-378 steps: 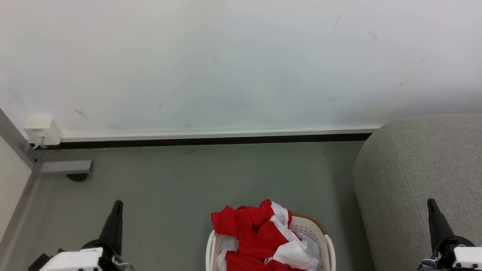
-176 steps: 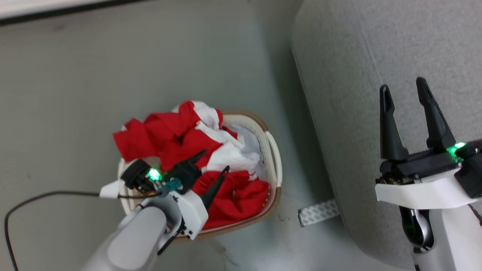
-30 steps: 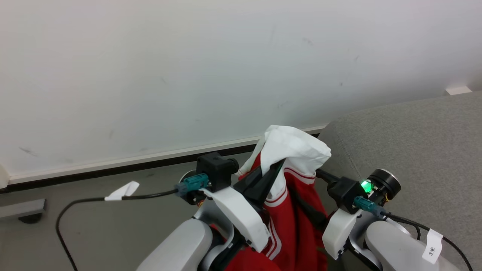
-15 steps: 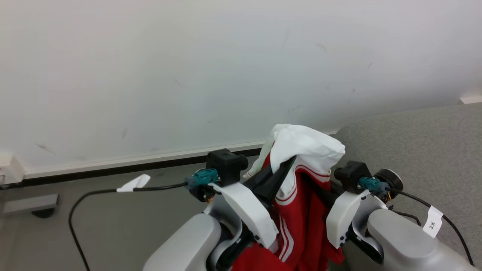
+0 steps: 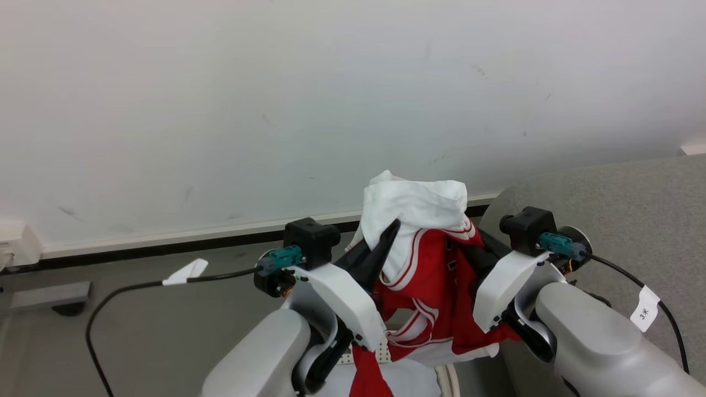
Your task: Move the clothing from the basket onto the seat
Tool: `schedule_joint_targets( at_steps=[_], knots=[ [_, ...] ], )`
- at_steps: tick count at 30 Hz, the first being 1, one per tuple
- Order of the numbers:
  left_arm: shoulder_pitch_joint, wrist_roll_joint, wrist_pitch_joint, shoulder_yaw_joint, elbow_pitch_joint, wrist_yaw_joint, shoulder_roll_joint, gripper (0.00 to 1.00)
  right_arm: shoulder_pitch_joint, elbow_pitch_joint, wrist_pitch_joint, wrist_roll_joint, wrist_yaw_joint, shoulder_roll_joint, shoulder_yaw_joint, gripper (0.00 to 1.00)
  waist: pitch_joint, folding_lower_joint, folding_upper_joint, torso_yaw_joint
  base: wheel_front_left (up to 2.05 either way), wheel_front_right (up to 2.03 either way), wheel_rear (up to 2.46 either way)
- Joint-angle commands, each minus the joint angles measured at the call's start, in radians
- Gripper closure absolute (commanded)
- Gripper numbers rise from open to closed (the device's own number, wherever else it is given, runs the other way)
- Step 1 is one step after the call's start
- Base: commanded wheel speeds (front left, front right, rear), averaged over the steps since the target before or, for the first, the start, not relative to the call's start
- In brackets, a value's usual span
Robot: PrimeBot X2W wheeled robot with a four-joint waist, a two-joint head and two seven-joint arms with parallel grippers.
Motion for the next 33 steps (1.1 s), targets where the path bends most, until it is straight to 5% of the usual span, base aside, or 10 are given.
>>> schedule_joint_targets(
  at_steps=[1,2,33],
  knots=[
    [-0.006,0.002,-0.006,-0.001,0.007,0.0,-0.001,0.12,0.001,-0.014,-0.005,-0.012,-0.002,0.004,-0.017,1.0,-0.001,-0.0001,-0.0001,0.002,0.0,0.0,0.0],
    [-0.006,0.003,-0.008,-0.003,0.01,0.001,-0.002,0.0,0.007,-0.02,-0.005,-0.018,-0.002,0.004,-0.027,1.0,0.0,-0.0001,-0.0001,0.003,0.0,0.0,0.0],
    [0.03,-0.018,-0.002,-0.033,0.017,0.018,0.02,0.0,0.07,-0.063,-0.006,-0.093,-0.002,-0.01,-0.156,1.0,0.01,-0.0001,-0.0001,0.013,0.0,0.0,0.0]
  ],
)
